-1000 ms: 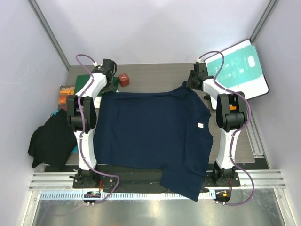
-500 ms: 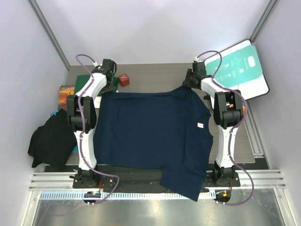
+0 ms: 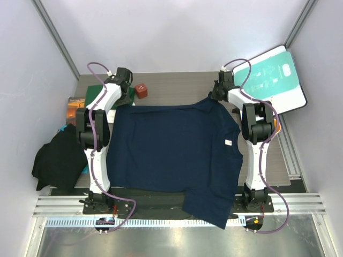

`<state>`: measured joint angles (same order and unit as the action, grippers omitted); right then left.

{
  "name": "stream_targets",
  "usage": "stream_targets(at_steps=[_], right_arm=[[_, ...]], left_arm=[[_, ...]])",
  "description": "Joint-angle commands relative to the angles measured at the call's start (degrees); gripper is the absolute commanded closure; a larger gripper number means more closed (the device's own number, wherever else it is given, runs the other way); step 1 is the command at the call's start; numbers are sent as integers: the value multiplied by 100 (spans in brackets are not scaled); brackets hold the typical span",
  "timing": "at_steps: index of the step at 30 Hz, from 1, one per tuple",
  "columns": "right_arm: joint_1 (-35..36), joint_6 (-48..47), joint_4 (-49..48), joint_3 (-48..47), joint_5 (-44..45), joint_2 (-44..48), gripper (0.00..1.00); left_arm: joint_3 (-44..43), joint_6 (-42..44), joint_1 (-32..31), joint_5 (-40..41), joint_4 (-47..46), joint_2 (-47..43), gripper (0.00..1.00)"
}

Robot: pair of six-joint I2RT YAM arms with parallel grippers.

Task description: Fold and stack the t-shirts

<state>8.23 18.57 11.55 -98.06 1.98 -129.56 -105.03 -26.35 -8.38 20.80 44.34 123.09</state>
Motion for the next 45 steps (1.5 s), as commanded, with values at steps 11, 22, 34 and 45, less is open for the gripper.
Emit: stream_targets(at_steps=[11,22,34,45], right_arm=[[-14,-29,-294,-20,-4,502,99],[-23,-37,-311,6,-13,510,99],[-49,-73,-250,243,-31,1064,99],[-295,-2,-180,288,-119,1617,99]], left_arm=[[361,104,91,-576,-312,-628,56],[396,42,82,-612,-356,-452,75],[659,-151,91,-823,-566,-891,100],[607,-389,346,-1104,-575,-1418,100]])
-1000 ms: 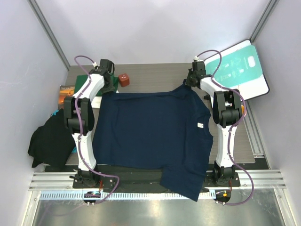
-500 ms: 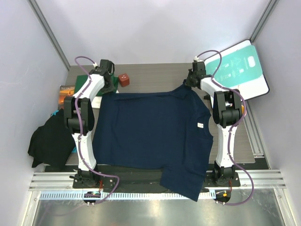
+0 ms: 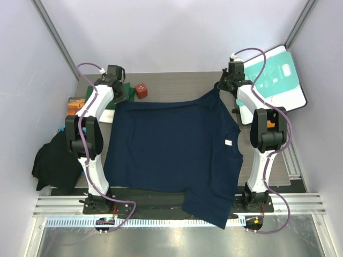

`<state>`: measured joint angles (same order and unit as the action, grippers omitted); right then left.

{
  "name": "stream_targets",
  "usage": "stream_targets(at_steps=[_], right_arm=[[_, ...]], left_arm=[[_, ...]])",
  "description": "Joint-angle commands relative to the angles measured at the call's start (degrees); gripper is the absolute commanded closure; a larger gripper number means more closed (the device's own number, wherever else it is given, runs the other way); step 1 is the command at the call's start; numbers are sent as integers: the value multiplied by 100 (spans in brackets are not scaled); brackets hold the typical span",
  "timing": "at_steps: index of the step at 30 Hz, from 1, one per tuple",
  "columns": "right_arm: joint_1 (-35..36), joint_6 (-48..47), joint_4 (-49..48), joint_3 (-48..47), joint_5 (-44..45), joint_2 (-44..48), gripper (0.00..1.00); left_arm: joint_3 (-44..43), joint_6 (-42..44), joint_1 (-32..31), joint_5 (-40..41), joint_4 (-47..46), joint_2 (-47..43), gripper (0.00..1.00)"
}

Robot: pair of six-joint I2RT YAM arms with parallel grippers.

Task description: Fold and stack the t-shirts

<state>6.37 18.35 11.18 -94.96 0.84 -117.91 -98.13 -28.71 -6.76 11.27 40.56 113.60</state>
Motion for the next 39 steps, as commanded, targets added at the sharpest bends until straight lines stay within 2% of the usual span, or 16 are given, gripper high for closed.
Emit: stream_targets(at_steps=[1,10,19,25,31,39], right_arm=[[-110,2,-90,-32,-5,496,99],[-110,2,788,-14,21,883,99],[-118,248,1035,1040,-225,2157,99],[-110,625,1106,1848,-348,3122,99],[-110,846,1483,2516,-681,3695,99],[-101,758,2203,3167,-681,4653,99]], left_arm=[[-84,-161,202,-142,-171,-488,100],[-75,-179,290,16,356,-620,100],[786,-47,299,-230,216,-1270,100],[935,-12,316,-494,278,-1428,100],[874,102,316,-599,479,-1481,100],[1102,138,342,-90,761,-1815,100]])
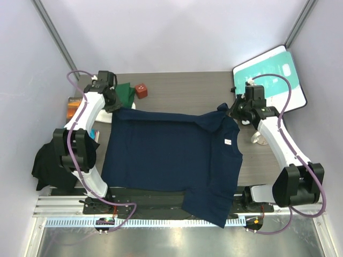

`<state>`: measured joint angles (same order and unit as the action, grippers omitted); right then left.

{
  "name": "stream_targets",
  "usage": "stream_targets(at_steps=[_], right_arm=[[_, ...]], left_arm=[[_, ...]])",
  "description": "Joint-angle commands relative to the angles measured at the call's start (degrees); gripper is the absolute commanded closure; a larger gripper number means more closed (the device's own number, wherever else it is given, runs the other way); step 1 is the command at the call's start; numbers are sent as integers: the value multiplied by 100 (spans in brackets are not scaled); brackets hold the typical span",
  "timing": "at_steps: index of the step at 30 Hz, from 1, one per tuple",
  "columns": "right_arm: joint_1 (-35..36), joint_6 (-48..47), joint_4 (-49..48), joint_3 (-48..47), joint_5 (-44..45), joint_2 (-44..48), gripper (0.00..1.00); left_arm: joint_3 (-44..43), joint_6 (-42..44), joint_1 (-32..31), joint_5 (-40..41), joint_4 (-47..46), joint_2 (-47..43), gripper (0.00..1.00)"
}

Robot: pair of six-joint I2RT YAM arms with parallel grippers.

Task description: Fold and stack the t-shirts

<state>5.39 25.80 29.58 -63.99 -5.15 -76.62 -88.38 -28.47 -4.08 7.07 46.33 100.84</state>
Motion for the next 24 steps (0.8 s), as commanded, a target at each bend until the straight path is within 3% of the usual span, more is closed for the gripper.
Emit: stream_targets(at_steps=[1,8,18,24], right_arm=[[-11,39,503,123,-179,569,99],[-11,206,636,843,-312,886,99],[-11,232,804,1125,-531,517,99],[-3,294,751,1195,-672,350,99]], left_arm=[[171,113,74,391,210,-574,100],[400,96,74,278,395,-425,100],[497,122,74,-101,606,261,100],[655,263,74,206,799,507,100]])
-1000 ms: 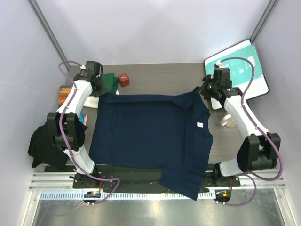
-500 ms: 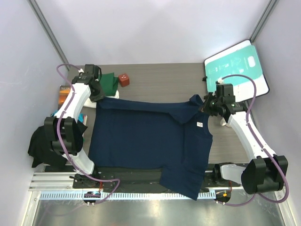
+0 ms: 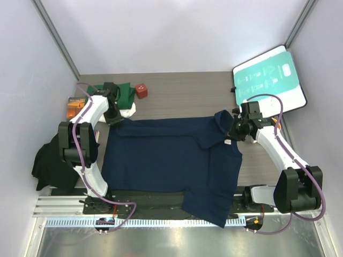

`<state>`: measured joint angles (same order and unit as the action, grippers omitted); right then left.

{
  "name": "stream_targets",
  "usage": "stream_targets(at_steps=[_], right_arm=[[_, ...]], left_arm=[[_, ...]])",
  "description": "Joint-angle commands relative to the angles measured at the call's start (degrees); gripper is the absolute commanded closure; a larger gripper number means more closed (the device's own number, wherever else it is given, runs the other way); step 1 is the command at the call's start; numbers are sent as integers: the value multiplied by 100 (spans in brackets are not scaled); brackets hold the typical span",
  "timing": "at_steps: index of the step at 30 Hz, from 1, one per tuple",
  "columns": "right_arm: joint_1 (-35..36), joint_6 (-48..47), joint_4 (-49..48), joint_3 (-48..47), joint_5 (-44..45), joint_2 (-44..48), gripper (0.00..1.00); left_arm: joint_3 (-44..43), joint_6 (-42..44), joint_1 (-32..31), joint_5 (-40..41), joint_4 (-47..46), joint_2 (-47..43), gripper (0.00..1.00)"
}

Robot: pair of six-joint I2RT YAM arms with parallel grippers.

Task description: Fold and stack the t-shirts

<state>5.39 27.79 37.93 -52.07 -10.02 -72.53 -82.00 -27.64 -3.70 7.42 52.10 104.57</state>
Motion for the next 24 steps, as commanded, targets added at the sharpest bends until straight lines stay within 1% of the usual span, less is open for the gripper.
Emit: stream_targets(at_steps=[1,8,12,14,18,24], right_arm=[[-3,95,-128,39,-193,-77,99],[-3,77,-260,259,-123,-305,99],[-12,130,-409,434,-211,-411,99],[-11,183,-471,496,-246,-402,99],[-3,165,-568,602,-185,-402,99],[-3,148,-638,795,-79,-499,99]], left_arm=[[17,180,45,233,248,177,100],[-97,136,54,444,327,528,100],[-185,83,54,804,424,748,100],[-194,66,63,840,398,775,100],[-229,-40,72,1190,371,714,100],[-247,-84,89,1288,503,810,100]])
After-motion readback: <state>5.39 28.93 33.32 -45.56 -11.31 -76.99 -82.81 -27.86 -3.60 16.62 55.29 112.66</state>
